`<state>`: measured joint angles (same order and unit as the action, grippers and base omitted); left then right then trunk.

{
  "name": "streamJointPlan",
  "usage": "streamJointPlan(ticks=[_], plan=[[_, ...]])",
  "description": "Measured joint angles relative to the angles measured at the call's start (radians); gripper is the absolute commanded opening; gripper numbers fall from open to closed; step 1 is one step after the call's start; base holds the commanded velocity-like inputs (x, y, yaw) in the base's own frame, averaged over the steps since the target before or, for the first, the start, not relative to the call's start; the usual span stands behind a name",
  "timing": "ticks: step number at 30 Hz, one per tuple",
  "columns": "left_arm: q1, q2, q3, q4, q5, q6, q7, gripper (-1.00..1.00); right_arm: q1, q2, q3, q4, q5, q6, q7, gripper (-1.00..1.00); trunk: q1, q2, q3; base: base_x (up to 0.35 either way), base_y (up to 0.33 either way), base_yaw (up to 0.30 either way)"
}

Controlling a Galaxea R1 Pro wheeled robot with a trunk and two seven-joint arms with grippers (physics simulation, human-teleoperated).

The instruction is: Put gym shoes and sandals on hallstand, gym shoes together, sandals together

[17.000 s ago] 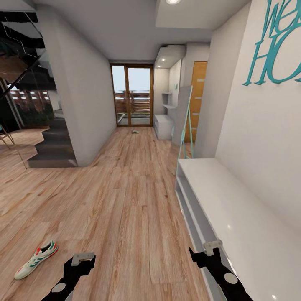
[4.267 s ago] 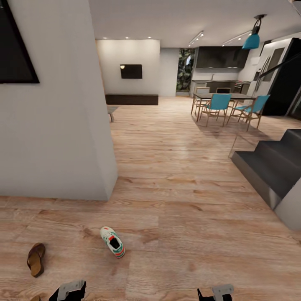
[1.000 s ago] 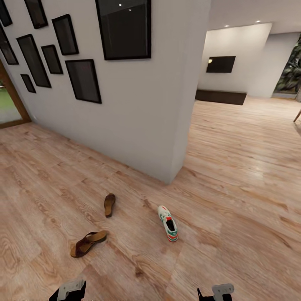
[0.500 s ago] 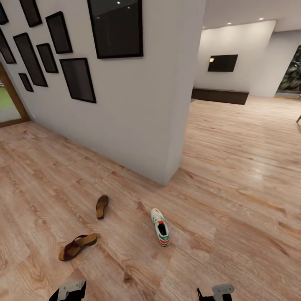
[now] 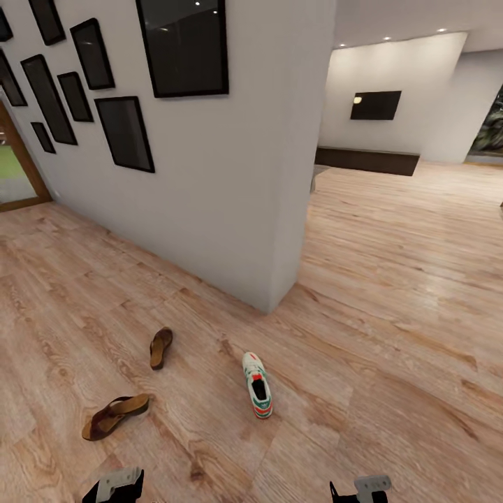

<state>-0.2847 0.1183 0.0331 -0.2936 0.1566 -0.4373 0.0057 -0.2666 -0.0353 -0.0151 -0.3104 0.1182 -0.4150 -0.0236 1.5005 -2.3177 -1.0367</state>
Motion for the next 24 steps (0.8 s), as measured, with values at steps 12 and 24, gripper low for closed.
streamJointPlan(ticks=[12,24], plan=[[0.000,0.001,0.000,-0.010,-0.001,0.000,-0.008,1.00,0.000,0.000,-0.001,-0.001,-0.002,0.001,0.000,1.00,0.000,0.000,0.000,0.005,-0.013,0.164],[-0.036,0.002,-0.003,-0.025,-0.003,0.039,-0.010,1.00,-0.006,0.021,0.002,-0.075,-0.002,0.013,0.000,1.00,0.000,0.000,0.000,0.000,-0.001,0.018]])
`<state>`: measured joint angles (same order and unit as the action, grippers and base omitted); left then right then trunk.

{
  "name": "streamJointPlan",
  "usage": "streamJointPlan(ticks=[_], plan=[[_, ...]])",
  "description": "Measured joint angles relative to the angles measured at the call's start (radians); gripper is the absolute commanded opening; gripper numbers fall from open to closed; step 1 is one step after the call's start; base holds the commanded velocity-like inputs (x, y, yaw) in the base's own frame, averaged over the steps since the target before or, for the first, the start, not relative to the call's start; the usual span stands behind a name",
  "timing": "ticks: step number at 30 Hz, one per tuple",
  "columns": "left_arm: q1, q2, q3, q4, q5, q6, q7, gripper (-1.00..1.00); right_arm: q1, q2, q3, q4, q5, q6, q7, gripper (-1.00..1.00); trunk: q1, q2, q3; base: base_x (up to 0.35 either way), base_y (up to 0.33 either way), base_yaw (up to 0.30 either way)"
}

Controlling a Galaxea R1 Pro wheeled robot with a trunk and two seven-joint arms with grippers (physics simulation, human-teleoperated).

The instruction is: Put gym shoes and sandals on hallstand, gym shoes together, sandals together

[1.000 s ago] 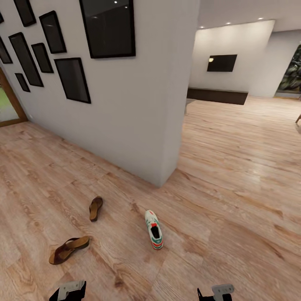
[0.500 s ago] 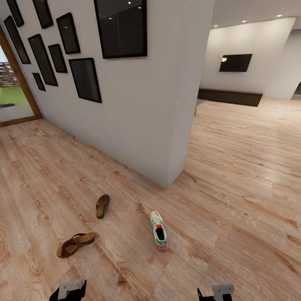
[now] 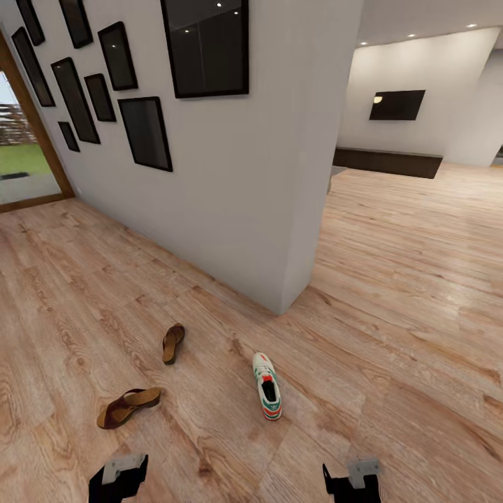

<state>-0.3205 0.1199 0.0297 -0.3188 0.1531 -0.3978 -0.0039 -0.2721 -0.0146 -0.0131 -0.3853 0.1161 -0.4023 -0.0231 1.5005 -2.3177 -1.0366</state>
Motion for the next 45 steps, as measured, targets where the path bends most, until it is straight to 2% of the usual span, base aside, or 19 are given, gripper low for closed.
streamJointPlan(ticks=[3,6,8,9,10,11,12,29,45], plan=[[-0.043,0.000,0.000,-0.007,-0.003,0.037,0.000,1.00,-0.005,0.016,0.000,-0.051,0.001,0.021,0.000,1.00,0.000,0.000,0.000,0.000,0.000,0.002],[-0.137,-0.002,-0.002,-0.012,-0.006,0.152,-0.002,1.00,-0.034,0.051,0.001,-0.169,0.001,0.143,0.000,1.00,0.000,0.000,0.000,0.000,0.000,0.000],[-0.166,-0.003,-0.002,-0.013,-0.007,0.192,-0.002,1.00,-0.049,0.061,0.001,-0.210,0.000,0.206,0.000,1.00,0.000,0.000,0.000,0.000,0.000,0.000],[-0.206,-0.005,-0.003,-0.015,-0.009,0.236,-0.002,1.00,-0.072,0.071,0.001,-0.260,0.000,0.300,0.000,1.00,0.000,0.000,0.000,0.000,0.000,0.000],[-0.276,-0.009,-0.007,-0.017,-0.009,0.271,-0.005,1.00,-0.129,0.079,0.000,-0.329,-0.004,0.457,0.001,1.00,0.000,0.000,0.000,0.000,0.000,0.000],[-0.289,-0.009,-0.008,-0.017,-0.009,0.273,-0.006,1.00,-0.161,0.080,0.000,-0.336,-0.004,0.471,0.001,1.00,0.000,0.000,0.000,0.005,0.000,0.000],[-0.289,-0.010,-0.008,-0.016,-0.009,0.275,-0.006,1.00,-0.162,0.080,-0.001,-0.338,-0.005,0.483,0.001,1.00,0.000,0.000,0.000,0.017,0.000,0.000],[-0.298,-0.020,-0.010,-0.017,-0.011,0.278,-0.007,1.00,-0.174,0.081,0.001,-0.302,-0.004,0.496,0.006,1.00,0.000,0.000,0.000,0.194,0.140,0.000],[-0.299,-0.022,-0.010,-0.025,-0.011,0.277,-0.007,1.00,-0.174,0.082,0.004,-0.301,-0.003,0.496,0.008,1.00,0.000,0.000,0.000,0.070,0.094,0.000]])
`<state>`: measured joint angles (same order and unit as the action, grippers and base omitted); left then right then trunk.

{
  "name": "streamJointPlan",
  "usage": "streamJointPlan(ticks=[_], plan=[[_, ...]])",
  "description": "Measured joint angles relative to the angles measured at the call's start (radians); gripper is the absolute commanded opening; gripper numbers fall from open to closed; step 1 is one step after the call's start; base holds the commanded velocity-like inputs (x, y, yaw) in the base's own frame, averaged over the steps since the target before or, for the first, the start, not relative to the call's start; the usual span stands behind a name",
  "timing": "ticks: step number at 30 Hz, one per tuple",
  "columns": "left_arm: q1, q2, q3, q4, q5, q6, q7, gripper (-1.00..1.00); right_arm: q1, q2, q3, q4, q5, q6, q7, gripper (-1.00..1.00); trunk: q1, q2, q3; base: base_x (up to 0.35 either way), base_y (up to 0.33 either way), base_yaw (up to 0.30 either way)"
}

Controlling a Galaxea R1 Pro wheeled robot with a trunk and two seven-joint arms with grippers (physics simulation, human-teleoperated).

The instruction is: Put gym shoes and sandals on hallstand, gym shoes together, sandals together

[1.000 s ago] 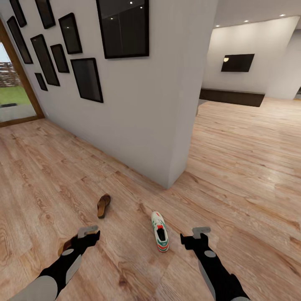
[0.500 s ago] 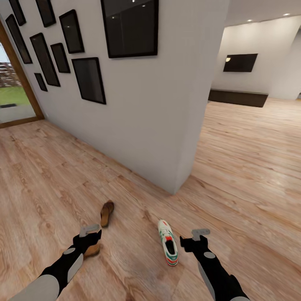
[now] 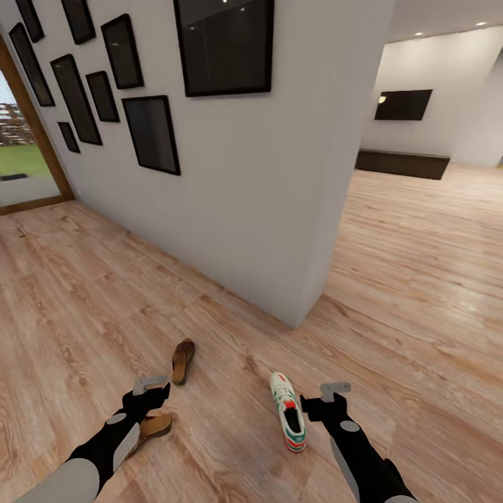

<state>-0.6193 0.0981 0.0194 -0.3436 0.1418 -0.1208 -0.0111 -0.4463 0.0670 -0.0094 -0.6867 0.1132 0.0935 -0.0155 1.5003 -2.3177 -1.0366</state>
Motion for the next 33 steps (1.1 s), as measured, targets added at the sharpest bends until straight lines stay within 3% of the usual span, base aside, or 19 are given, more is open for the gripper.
streamJointPlan(ticks=[16,23,33], plan=[[0.003,0.000,-0.002,-0.036,0.000,0.001,-0.005,1.00,0.000,-0.004,-0.003,0.003,0.000,0.001,-0.002,1.00,0.000,0.000,0.000,0.040,0.066,0.000],[0.001,0.000,-0.003,-0.038,-0.002,0.001,-0.062,1.00,0.000,-0.004,-0.003,0.003,-0.001,0.001,-0.003,1.00,0.027,-0.049,-0.027,0.000,0.001,0.018],[-0.014,-0.001,-0.004,-0.043,-0.003,0.009,-0.080,1.00,0.000,-0.003,-0.002,0.004,-0.001,0.001,-0.004,1.00,0.065,-0.119,-0.072,0.000,0.000,0.094]])
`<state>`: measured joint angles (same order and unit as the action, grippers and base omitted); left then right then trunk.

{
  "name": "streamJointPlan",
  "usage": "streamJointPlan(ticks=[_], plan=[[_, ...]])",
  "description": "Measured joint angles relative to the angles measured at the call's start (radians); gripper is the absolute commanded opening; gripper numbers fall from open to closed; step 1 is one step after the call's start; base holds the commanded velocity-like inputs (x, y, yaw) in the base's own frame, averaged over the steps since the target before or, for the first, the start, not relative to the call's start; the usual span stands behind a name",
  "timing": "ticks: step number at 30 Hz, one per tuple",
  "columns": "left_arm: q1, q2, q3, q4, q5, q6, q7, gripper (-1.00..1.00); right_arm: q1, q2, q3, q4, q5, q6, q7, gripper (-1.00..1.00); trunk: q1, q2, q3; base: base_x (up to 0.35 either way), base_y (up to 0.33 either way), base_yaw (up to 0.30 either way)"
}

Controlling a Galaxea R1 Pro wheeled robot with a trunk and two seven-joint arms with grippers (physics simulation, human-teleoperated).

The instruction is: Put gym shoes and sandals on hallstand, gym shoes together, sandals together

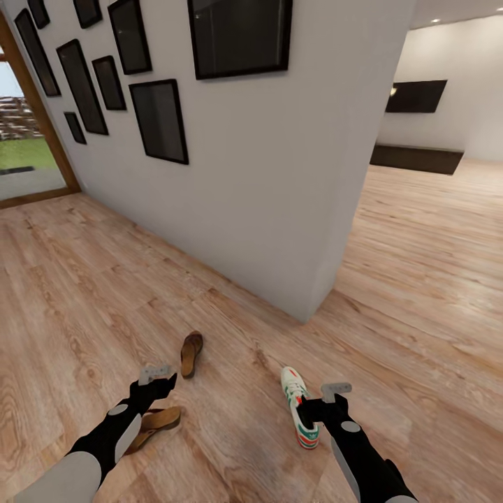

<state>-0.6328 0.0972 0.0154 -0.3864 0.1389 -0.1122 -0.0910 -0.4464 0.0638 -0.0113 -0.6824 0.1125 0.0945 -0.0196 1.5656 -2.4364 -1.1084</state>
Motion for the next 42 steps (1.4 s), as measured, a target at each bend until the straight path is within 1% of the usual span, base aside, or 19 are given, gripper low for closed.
streamJointPlan(ticks=[1,2,5,8,9,11,12,14,21,26,30,42], plan=[[-0.005,0.000,0.000,-0.003,0.000,0.001,0.000,1.00,0.000,0.000,0.000,0.000,0.000,0.000,0.000,1.00,0.004,-0.007,-0.005,0.000,0.000,0.136],[-0.028,-0.001,0.000,-0.025,-0.001,0.007,0.001,1.00,0.000,0.000,-0.001,0.000,0.000,0.000,-0.001,1.00,0.008,-0.014,-0.009,0.000,0.000,0.141],[-0.045,-0.001,0.000,-0.040,-0.007,0.011,0.002,1.00,0.000,0.000,-0.001,0.000,0.001,0.000,-0.001,1.00,0.019,-0.035,-0.023,0.000,0.000,0.149],[-0.068,-0.001,0.000,-0.066,-0.014,0.038,0.002,1.00,0.000,0.000,-0.001,0.000,0.000,0.000,-0.001,1.00,0.031,-0.056,-0.037,0.000,0.000,0.157],[-0.080,-0.001,0.000,-0.085,-0.016,0.066,0.002,1.00,0.000,0.000,-0.001,0.000,0.000,0.000,-0.001,1.00,0.034,-0.063,-0.041,0.000,0.000,0.160],[-0.090,-0.001,0.000,-0.108,-0.018,0.102,0.002,1.00,0.000,0.000,-0.001,0.000,0.000,0.000,-0.001,1.00,0.036,-0.064,-0.052,0.000,0.000,0.162],[-0.096,-0.002,0.001,-0.134,-0.019,0.136,0.001,1.00,0.000,0.000,-0.001,0.000,0.001,0.000,-0.001,1.00,0.036,-0.064,-0.057,0.000,0.000,0.163],[-0.099,-0.002,0.001,-0.163,-0.019,0.165,0.000,1.00,0.000,0.000,-0.001,0.000,0.001,0.000,0.000,1.00,0.037,-0.064,-0.068,0.000,0.000,0.163],[-0.097,-0.002,0.001,-0.248,-0.020,0.227,-0.002,1.00,0.000,0.000,-0.002,-0.001,0.001,0.000,-0.001,1.00,0.040,-0.066,-0.105,0.000,0.000,0.164],[-0.097,0.000,-0.002,-0.256,-0.020,0.230,-0.005,1.00,0.000,0.000,-0.002,0.000,0.001,-0.001,-0.001,1.00,0.042,-0.067,-0.131,0.000,0.000,0.134],[-0.097,0.000,-0.003,-0.256,-0.021,0.228,-0.005,1.00,0.000,-0.002,-0.004,0.000,0.001,-0.001,0.000,1.00,0.044,-0.068,-0.153,0.000,0.000,-0.009],[-0.097,0.001,-0.002,-0.253,-0.021,0.226,-0.006,1.00,0.000,-0.003,-0.004,-0.002,0.000,-0.001,0.000,1.00,0.049,-0.071,-0.215,0.000,0.000,-0.172]])
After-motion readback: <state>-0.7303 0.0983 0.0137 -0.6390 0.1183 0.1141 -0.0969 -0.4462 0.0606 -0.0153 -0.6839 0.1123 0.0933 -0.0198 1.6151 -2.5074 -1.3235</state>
